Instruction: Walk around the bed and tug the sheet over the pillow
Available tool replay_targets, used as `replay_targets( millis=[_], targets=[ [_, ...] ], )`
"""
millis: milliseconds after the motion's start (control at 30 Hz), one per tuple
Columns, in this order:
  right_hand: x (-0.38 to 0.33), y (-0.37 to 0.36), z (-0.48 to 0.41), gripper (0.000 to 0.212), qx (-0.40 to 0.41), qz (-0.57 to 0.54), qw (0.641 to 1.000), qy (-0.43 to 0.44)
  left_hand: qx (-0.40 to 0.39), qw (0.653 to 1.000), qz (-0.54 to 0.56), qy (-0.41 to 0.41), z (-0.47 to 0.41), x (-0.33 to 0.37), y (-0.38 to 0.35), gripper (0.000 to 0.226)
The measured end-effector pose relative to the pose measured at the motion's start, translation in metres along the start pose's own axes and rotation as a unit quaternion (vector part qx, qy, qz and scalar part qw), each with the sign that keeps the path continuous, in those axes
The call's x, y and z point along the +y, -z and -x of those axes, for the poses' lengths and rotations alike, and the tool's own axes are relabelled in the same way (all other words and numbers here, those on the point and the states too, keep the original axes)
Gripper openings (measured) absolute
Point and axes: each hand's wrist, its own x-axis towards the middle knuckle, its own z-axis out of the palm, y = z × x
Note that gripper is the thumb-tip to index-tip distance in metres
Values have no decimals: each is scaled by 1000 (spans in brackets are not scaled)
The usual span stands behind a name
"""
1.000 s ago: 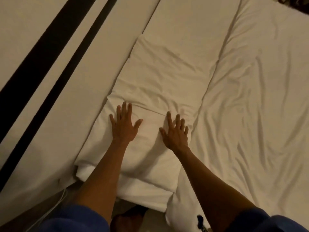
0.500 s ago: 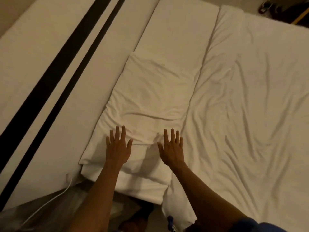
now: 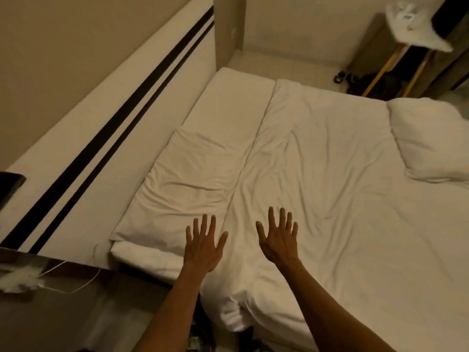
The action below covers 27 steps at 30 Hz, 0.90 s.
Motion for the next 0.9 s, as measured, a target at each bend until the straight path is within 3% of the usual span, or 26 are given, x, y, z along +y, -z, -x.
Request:
replay_targets(
  millis=[167, 400, 533, 700, 900],
  targets=[
    [87, 50, 53, 72, 49, 4, 996, -81, 1, 997, -50, -62, 21, 53, 6, 89],
    [177, 74, 138, 73, 79, -12, 979, -185, -11, 984, -51, -171, 42, 145, -13, 110],
    [229, 84, 189, 73, 106, -38, 965, -239, -34, 969, -81, -230, 68, 211, -34, 99],
    [310, 97, 242, 74, 121, -70, 945, -297, -35, 949, -115, -293, 107, 309, -66, 85],
    [427, 112, 313, 75, 142, -85, 930, -328, -44, 899, -173, -400, 173, 428, -152, 100]
  ],
)
